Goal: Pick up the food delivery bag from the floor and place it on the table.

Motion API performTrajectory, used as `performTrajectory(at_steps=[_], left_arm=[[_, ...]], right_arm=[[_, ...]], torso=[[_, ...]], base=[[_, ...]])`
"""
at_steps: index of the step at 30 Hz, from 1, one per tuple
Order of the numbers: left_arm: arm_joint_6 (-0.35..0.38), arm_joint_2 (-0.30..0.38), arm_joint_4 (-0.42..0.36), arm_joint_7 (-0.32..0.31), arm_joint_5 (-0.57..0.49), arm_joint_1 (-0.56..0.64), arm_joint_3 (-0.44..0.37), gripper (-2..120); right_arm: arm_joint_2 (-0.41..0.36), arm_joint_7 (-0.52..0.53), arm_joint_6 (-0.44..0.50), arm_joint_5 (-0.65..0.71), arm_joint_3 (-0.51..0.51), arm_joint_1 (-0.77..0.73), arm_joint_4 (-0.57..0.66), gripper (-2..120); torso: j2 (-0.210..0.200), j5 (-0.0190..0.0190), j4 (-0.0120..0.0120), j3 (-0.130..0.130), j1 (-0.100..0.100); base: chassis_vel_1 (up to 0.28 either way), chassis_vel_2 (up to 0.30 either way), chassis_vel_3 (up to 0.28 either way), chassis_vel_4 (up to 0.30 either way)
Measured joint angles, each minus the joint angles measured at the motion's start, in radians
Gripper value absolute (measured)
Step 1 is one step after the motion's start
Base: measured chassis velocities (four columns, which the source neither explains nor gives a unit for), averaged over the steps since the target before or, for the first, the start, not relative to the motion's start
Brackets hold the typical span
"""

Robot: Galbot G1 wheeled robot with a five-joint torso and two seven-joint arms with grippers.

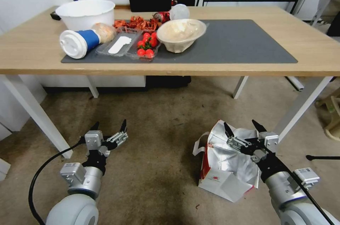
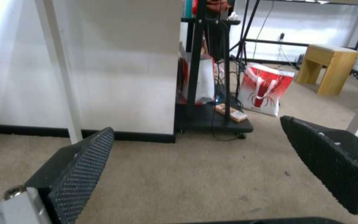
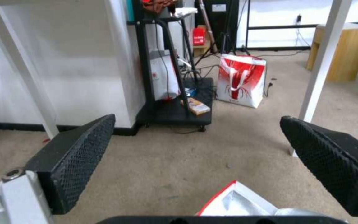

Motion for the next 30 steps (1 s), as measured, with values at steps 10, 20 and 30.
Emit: performTrajectory(at_steps=[10, 20, 30], left_arm=[[0.000, -0.004, -0.002, 0.002, 0.003, 0.006, 0.004, 100], [-0.001, -0.001, 0.001, 0.002, 0.001, 0.003, 0.004, 100], [-0.001, -0.002, 0.007, 0.002, -0.001, -0.002, 0.005, 100]], right_arm=[[0.007, -0.001, 0.002, -0.005, -0.001, -0.004, 0.002, 100], [0.007, -0.002, 0.003, -0.008, -0.002, -0.003, 0.002, 100], [0.003, -0.002, 0.002, -0.008, -0.001, -0.002, -0.001, 100]], torso=[[-0.031, 0.0000, 0.0000, -0.024, -0.008], [-0.072, 0.0000, 0.0000, -0.054, -0.017], [-0.114, 0.0000, 0.0000, -0.088, -0.026]], base=[[0.000, 0.000, 0.000, 0.000], [0.000, 0.000, 0.000, 0.000], [0.000, 0.000, 0.000, 0.000]])
